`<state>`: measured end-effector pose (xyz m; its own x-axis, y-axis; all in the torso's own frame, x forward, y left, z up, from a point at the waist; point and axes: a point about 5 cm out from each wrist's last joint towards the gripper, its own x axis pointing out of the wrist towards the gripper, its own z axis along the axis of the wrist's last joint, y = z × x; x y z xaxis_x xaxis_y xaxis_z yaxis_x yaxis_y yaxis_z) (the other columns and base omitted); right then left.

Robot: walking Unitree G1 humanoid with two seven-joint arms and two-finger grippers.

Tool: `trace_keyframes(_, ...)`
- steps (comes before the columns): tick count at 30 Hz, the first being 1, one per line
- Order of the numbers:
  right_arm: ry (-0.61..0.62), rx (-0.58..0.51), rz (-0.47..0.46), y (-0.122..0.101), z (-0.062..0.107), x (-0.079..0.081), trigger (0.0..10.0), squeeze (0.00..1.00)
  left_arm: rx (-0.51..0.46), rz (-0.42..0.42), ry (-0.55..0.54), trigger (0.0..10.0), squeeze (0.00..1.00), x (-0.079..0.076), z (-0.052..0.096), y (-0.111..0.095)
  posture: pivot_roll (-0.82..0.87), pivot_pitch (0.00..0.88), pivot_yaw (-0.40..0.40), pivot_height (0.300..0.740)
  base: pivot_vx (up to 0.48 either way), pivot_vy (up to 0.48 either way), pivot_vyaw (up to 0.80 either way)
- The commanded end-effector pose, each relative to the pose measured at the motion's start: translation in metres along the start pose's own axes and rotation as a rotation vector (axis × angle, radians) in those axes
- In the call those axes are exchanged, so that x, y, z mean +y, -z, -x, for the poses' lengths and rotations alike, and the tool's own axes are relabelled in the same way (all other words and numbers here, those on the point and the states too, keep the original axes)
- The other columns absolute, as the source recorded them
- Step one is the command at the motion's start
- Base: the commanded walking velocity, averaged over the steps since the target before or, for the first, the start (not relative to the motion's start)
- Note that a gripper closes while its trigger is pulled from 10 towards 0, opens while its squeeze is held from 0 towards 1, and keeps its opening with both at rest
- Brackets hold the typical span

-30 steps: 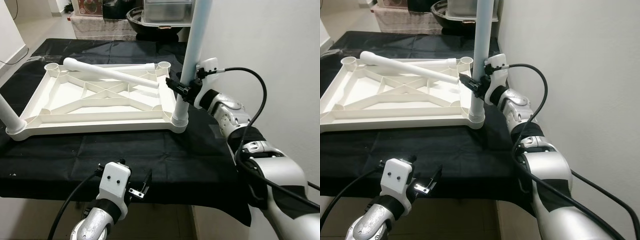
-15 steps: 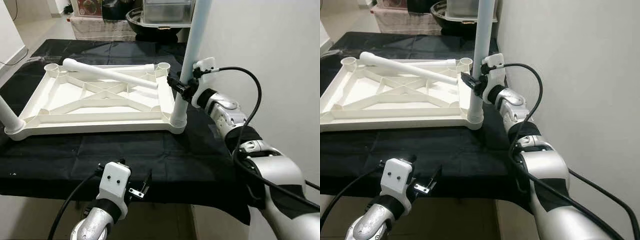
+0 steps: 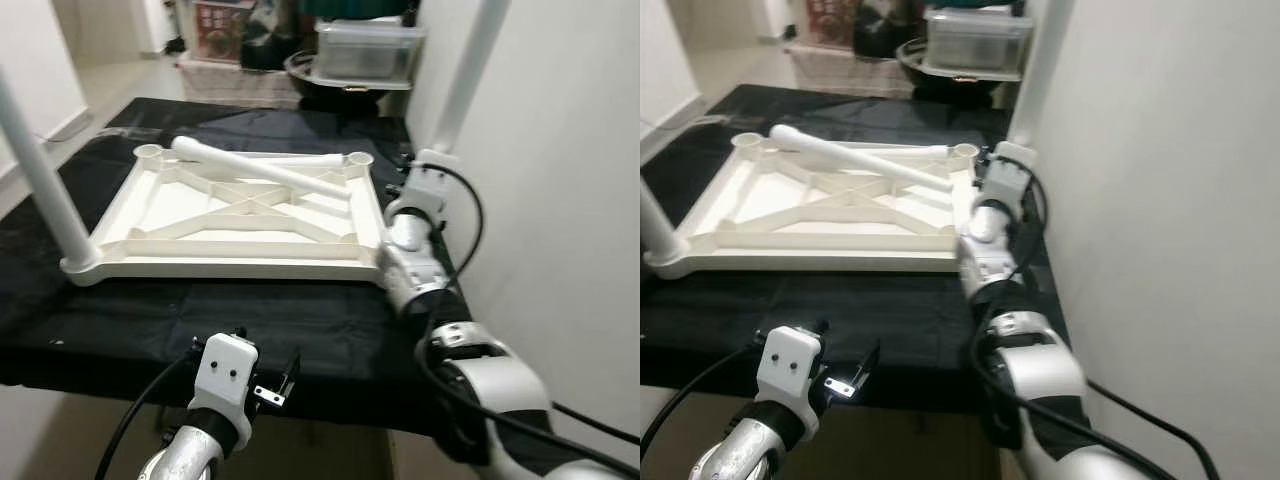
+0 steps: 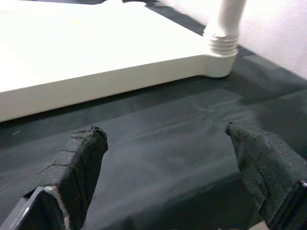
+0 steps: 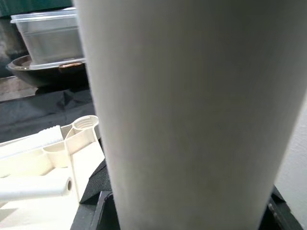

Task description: Building children table

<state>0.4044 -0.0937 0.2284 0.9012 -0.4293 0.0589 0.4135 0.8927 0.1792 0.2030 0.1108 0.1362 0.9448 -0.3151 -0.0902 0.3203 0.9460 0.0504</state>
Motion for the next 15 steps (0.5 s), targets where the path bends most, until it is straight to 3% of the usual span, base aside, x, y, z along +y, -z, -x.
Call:
trace_keyframes(1,0.016,0.151,-0.029,0.026,0.012,0.005,0.0,0.00,0.013,-0.008,0.006,10.0,0.00,-0.003,0.001,0.003,0.12,0.100,-0.072,0.740,0.000,0.000,0.00)
trace_keyframes(3,-0.018,0.148,-0.038,0.024,0.017,0.015,0.0,0.00,0.014,-0.006,0.007,10.0,0.00,-0.003,0.000,0.004,0.12,0.100,-0.072,0.740,0.000,0.000,0.00)
trace_keyframes(4,-0.072,0.141,-0.028,0.024,0.017,0.017,10.0,0.00,0.013,-0.004,0.006,10.0,0.00,-0.004,0.000,0.004,0.13,0.099,-0.072,0.740,0.000,0.000,0.00)
trace_keyframes(5,-0.121,0.129,-0.025,0.024,0.017,0.018,10.0,0.00,0.013,-0.002,0.005,10.0,0.00,-0.004,0.000,0.004,0.12,0.097,-0.074,0.740,0.000,0.000,0.00)
trace_keyframes(6,-0.155,0.103,-0.020,0.022,0.017,0.018,10.0,1.00,0.014,-0.001,0.005,10.0,0.00,-0.004,0.000,0.004,0.12,0.097,-0.074,0.740,0.000,0.000,0.00)
trace_keyframes(10,-0.200,0.083,-0.033,0.022,0.017,0.016,10.0,1.00,0.014,0.002,0.004,10.0,0.00,-0.004,0.000,0.005,0.12,0.093,-0.072,0.740,0.000,0.000,0.00)
trace_keyframes(11,-0.265,0.018,-0.038,0.016,0.012,0.008,10.0,0.00,0.014,0.003,0.007,10.0,0.00,-0.004,-0.001,0.005,0.11,0.087,-0.071,0.740,0.000,0.000,0.00)
trace_keyframes(14,-0.318,-0.014,-0.045,0.013,0.008,0.002,10.0,0.00,0.014,0.003,0.008,10.0,0.00,-0.004,-0.002,0.005,0.11,0.087,-0.071,0.740,0.000,0.000,0.00)
trace_keyframes(15,-0.405,-0.030,-0.052,0.011,0.003,-0.003,10.0,0.00,0.012,0.002,0.008,10.0,0.00,-0.004,-0.003,0.005,0.11,0.084,-0.071,0.740,0.000,0.000,0.00)
